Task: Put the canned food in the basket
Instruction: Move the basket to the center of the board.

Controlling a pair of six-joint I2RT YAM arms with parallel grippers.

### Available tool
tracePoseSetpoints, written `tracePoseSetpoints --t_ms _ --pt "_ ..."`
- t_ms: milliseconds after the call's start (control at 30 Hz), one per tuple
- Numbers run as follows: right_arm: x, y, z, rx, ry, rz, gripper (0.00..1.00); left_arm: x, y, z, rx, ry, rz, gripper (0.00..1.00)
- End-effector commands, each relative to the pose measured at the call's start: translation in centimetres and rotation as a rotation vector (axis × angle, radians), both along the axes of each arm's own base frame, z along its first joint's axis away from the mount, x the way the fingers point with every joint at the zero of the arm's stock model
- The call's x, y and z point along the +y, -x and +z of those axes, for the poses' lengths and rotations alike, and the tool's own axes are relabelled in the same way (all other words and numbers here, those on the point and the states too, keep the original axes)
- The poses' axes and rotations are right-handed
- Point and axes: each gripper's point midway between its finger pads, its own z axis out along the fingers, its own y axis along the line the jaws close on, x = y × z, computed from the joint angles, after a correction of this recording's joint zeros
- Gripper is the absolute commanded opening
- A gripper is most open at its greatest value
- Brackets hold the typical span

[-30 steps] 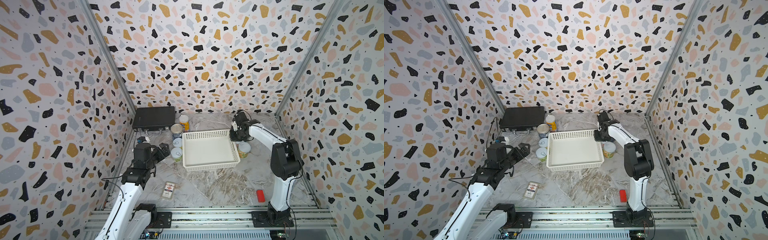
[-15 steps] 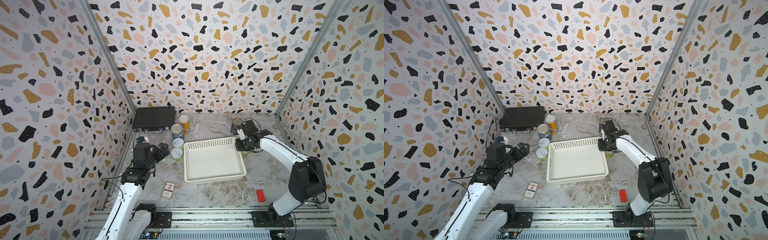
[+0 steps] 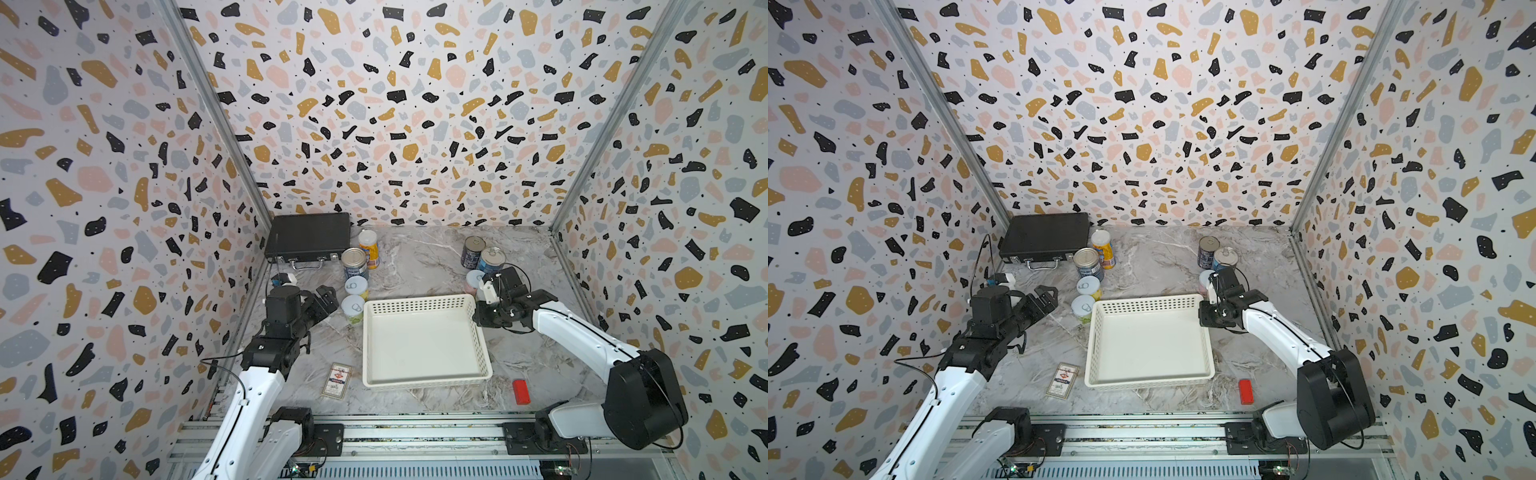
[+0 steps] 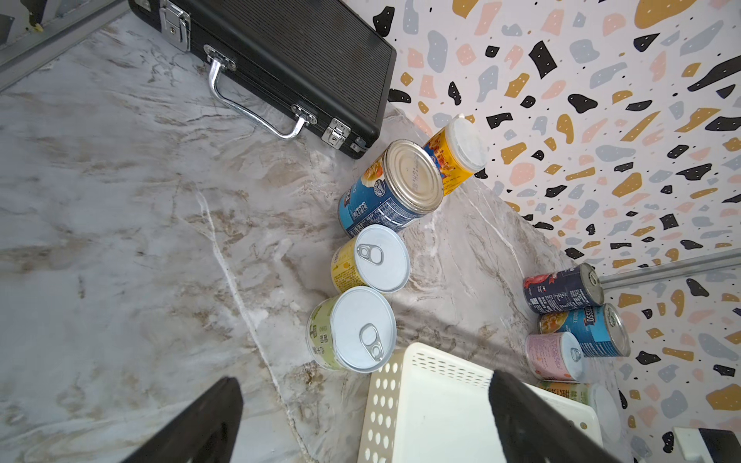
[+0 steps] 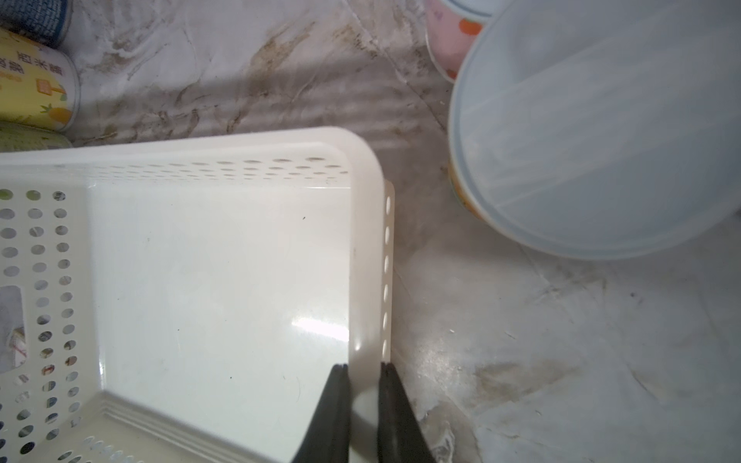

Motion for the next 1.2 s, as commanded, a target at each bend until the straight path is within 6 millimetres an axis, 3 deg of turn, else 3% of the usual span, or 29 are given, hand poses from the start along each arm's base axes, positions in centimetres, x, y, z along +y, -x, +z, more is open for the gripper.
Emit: tracePoseSetpoints --t_ms 0,167,233,600,633,667,767,900,1000,1167 --pt "0.4 0.0 1.1 -0.041 -0.034 -0.006 0.0 0.3 -0.3 1.4 -0.043 0.009 0.016 1.0" --pt "-0.1 0.5 0.7 -0.045 -0.019 -0.016 0.0 0.3 -0.3 1.3 -0.043 0.011 0.017 0.99" --pt "-0.3 0.6 0.6 -0.048 -0.01 -0.017 0.06 0.2 -0.3 1.3 -0.044 0.012 0.016 1.0" --pt "-0.5 -0.2 2.0 -0.113 0.005 -0.013 0.66 0.1 -0.4 0.9 -0.028 0.026 0.014 1.0" --pt "-0.4 -0.3 2.5 -0.128 -0.002 -0.012 0.9 0.0 -0.5 0.8 -0.022 0.029 0.011 1.0" --pt "-0.3 -0.6 3.2 -0.145 -0.012 -0.009 1.0 -0.2 -0.6 0.6 -0.014 0.033 0.005 1.0" --pt "-0.3 -1.8 5.5 -0.193 -0.015 -0.035 1.0 -0.7 -1.2 0.1 0.009 0.054 -0.019 1.0" --pt "-2.2 -4.4 10.1 -0.218 0.047 -0.231 1.0 -1.3 -2.0 -0.6 0.034 0.074 -0.046 0.99" --pt "-0.7 -6.1 13.9 -0.33 -0.029 -0.172 1.0 -1.5 -2.0 -0.6 0.047 0.091 -0.057 1.0" --pt "0.0 -8.1 15.6 -0.453 -0.087 -0.183 1.0 -1.8 -1.8 -0.8 0.077 0.078 -0.082 1.0"
